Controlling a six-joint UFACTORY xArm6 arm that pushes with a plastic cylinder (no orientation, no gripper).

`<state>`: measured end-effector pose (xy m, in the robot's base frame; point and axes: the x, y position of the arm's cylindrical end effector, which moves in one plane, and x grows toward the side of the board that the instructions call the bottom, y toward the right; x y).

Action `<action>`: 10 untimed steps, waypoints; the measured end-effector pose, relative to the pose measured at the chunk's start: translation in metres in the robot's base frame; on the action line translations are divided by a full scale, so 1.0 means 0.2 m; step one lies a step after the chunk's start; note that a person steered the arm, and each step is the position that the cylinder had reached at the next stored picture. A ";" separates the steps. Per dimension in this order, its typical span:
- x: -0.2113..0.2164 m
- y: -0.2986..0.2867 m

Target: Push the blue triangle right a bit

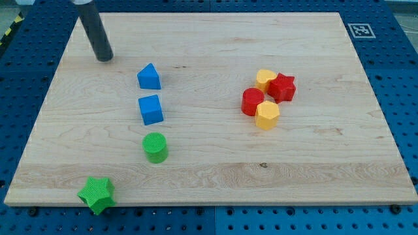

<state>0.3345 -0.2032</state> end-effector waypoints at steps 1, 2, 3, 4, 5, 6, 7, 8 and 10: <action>0.00 0.13; 0.01 0.19; 0.09 0.19; 0.21 0.19; 0.34 0.19; 0.37 0.19; 0.37 0.20; 0.37 0.22; 0.35 0.44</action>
<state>0.4047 -0.1155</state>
